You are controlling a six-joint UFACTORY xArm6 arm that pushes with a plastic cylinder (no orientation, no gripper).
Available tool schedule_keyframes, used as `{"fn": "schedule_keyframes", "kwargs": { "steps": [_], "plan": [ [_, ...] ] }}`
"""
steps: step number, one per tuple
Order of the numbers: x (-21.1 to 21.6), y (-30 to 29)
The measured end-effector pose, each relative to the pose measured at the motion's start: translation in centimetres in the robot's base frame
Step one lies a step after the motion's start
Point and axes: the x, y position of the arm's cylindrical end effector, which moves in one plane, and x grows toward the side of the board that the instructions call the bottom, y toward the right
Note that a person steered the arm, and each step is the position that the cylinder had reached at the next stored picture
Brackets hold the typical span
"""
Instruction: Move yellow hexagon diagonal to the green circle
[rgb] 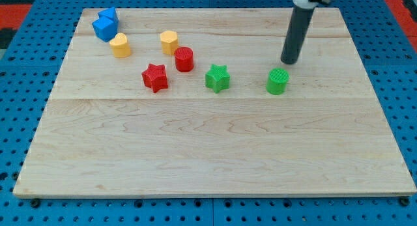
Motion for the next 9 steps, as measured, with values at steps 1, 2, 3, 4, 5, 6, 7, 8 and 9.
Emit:
{"fn": "schedule_keyframes", "kwargs": {
  "steps": [1, 2, 3, 4, 5, 6, 7, 8, 9],
  "plan": [
    [-4.3, -8.1],
    [-8.2, -13.3],
    [-10.2, -20.5],
    [-7.9, -27.4],
    [-8.1, -31.8],
    [-4.6, -29.0],
    [-2.6, -28.1],
    [-2.8, -23.2],
    [-3.1, -17.3]
  ]
}}
